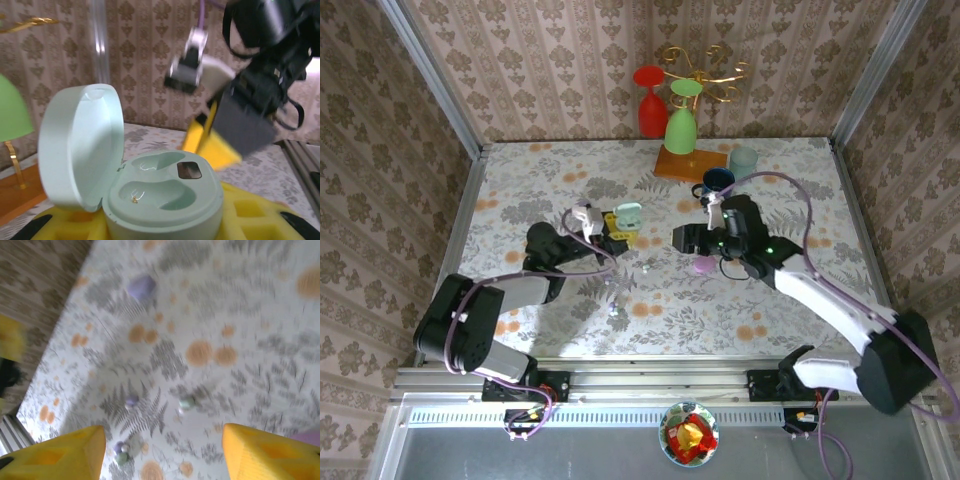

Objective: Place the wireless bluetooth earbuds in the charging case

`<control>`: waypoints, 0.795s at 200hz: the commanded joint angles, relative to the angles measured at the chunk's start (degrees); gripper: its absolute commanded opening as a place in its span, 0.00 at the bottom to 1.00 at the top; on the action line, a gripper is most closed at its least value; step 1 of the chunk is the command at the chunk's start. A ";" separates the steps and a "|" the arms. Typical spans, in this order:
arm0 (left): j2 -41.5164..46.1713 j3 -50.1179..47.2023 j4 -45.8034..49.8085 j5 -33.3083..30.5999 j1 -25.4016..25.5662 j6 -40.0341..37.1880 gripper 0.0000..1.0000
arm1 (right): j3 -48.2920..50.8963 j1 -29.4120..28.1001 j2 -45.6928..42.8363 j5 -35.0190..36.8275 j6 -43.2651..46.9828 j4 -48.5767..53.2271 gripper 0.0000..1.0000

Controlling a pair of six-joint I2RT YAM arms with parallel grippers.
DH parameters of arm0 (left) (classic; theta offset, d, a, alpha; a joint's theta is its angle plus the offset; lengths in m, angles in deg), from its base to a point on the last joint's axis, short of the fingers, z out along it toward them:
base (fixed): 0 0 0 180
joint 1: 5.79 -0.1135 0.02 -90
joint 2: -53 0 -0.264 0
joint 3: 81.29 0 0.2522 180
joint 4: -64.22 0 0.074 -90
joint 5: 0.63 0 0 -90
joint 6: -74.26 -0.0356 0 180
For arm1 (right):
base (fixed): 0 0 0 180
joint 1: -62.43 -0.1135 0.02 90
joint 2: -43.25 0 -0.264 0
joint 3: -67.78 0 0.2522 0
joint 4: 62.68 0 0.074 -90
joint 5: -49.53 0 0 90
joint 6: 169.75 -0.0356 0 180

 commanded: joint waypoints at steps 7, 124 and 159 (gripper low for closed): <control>2.41 -1.61 -1.67 -1.94 -3.77 -0.32 0.24 | -4.17 -1.13 9.42 -3.06 -7.46 3.13 0.61; 4.69 -4.52 -1.67 -3.10 -11.38 -1.00 0.22 | -10.48 -6.04 32.87 -7.63 -15.12 -7.42 0.56; 4.68 -4.55 -1.67 -2.86 -11.53 -1.13 0.22 | -12.74 -5.99 35.62 -8.57 -15.42 -7.07 0.55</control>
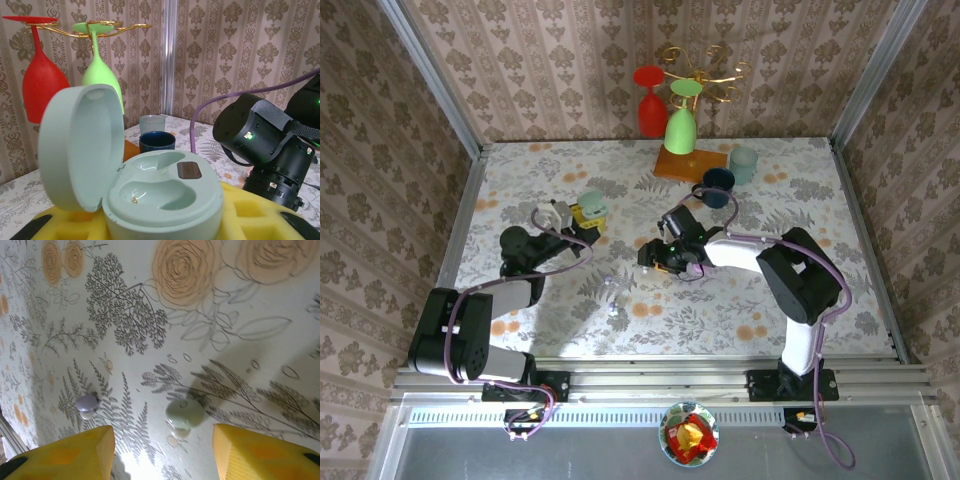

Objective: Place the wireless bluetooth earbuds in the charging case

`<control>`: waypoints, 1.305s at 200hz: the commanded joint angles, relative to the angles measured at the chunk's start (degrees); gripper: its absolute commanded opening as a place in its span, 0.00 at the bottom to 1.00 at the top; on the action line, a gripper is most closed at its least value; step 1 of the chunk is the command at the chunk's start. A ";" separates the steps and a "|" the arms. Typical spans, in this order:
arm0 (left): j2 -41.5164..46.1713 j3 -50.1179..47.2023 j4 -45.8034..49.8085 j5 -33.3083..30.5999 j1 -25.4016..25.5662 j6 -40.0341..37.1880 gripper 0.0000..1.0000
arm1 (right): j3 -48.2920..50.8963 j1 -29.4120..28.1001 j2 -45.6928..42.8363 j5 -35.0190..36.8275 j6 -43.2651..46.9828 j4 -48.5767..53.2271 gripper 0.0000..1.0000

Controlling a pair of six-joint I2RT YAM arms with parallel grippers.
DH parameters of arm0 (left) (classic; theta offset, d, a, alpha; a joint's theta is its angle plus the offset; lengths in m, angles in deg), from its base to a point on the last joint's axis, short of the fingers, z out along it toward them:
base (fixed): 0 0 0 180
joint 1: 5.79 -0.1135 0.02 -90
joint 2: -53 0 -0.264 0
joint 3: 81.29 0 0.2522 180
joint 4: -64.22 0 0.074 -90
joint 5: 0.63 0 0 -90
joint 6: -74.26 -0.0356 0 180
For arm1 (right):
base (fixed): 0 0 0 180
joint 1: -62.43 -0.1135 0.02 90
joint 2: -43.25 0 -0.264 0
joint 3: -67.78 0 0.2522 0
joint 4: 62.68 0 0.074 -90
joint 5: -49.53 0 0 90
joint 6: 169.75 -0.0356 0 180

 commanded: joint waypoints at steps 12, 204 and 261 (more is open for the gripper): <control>1.15 -0.58 -1.69 0.29 -0.52 -1.16 0.22 | -3.01 -0.13 2.47 -2.01 -0.89 0.25 0.54; 3.15 -3.21 -1.62 -8.84 -10.48 1.16 0.23 | -28.28 -10.80 5.71 35.97 19.18 40.79 0.57; 2.95 -3.58 -1.55 -10.78 -12.34 2.14 0.23 | -38.94 -18.07 14.51 50.95 17.07 52.15 0.53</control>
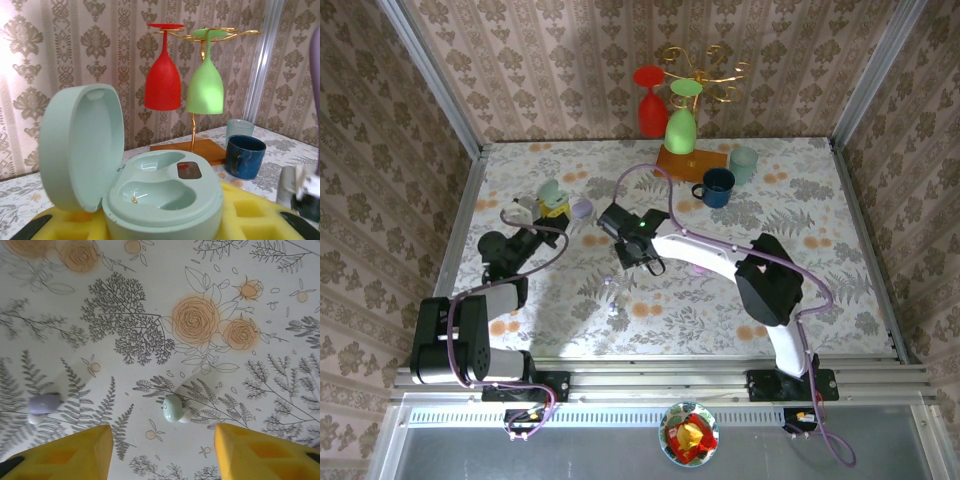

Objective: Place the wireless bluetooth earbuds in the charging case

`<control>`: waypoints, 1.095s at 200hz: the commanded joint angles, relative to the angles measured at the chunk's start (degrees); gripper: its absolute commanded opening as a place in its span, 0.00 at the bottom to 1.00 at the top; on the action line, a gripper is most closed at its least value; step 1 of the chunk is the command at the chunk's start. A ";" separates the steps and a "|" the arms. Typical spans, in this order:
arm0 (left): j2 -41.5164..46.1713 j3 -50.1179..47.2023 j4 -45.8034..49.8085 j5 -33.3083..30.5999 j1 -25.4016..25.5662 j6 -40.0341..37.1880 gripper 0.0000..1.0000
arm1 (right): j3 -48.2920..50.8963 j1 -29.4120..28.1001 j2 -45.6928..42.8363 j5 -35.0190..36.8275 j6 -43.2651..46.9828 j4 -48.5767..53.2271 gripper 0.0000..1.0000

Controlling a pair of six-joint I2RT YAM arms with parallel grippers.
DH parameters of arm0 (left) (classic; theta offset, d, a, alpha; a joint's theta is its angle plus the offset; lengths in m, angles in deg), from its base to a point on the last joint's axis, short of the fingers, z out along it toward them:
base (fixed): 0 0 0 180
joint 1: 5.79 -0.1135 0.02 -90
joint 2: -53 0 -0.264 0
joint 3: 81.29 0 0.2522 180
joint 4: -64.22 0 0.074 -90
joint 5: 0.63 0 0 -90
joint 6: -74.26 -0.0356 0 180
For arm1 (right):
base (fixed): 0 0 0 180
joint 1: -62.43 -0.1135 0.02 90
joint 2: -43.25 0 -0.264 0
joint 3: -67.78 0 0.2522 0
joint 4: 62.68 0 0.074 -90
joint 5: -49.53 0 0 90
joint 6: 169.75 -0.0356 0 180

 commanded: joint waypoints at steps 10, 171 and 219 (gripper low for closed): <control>1.31 -0.68 -1.56 -0.81 -0.64 1.33 0.23 | -4.58 -2.23 5.88 10.81 -0.16 9.68 0.51; 2.32 -1.22 -1.55 -0.64 -0.94 0.06 0.23 | -15.55 -3.42 18.03 13.06 2.87 15.95 0.36; 2.49 -1.28 -1.58 -0.59 -0.95 -0.25 0.23 | -16.33 -3.35 19.04 13.21 4.14 17.75 0.33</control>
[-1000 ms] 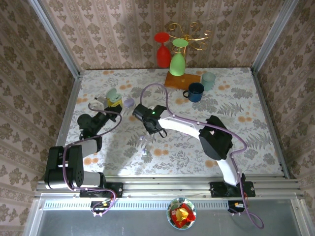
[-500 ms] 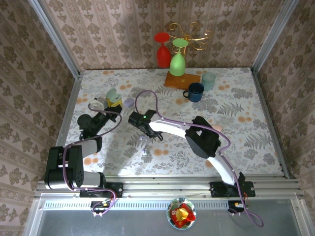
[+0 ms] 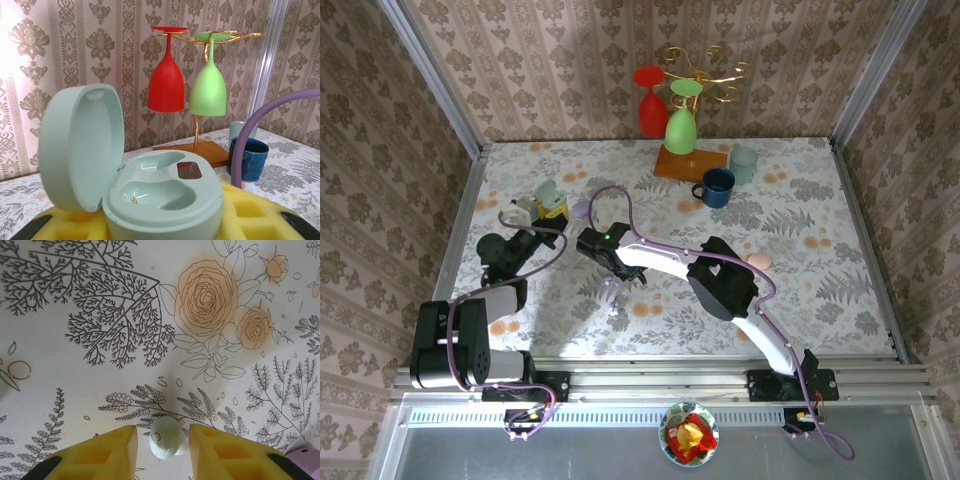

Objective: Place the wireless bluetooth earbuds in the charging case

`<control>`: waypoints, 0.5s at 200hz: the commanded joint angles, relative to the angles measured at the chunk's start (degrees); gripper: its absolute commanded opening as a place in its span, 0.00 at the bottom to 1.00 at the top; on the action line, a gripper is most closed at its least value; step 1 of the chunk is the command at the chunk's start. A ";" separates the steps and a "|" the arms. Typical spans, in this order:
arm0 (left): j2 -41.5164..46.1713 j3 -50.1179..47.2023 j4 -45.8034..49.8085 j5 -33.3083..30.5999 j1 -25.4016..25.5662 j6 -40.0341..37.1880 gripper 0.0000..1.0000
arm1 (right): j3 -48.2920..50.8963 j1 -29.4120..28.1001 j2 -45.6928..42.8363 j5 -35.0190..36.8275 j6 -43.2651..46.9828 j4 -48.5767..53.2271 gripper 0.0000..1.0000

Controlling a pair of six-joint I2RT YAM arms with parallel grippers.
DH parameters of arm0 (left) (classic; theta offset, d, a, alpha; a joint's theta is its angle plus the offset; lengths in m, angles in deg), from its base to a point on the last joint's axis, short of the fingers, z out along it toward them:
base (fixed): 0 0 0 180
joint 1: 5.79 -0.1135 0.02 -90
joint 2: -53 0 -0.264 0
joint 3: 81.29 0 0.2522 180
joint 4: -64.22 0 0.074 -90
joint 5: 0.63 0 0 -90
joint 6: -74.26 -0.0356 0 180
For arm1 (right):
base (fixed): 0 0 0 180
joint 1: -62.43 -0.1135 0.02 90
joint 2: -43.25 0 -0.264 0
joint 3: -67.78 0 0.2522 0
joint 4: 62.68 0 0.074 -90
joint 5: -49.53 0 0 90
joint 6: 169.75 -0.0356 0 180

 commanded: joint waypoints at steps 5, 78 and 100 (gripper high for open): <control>1.25 -0.56 -1.52 -0.08 -0.64 -0.47 0.23 | -1.59 -0.16 1.61 2.00 1.13 3.41 0.32; 0.99 -0.52 -1.52 0.44 -0.64 -0.16 0.24 | -0.91 0.14 3.10 1.74 1.56 2.69 0.29; 0.90 -0.45 -1.56 0.73 -0.64 -0.18 0.24 | -1.02 0.40 3.55 2.30 1.58 3.25 0.24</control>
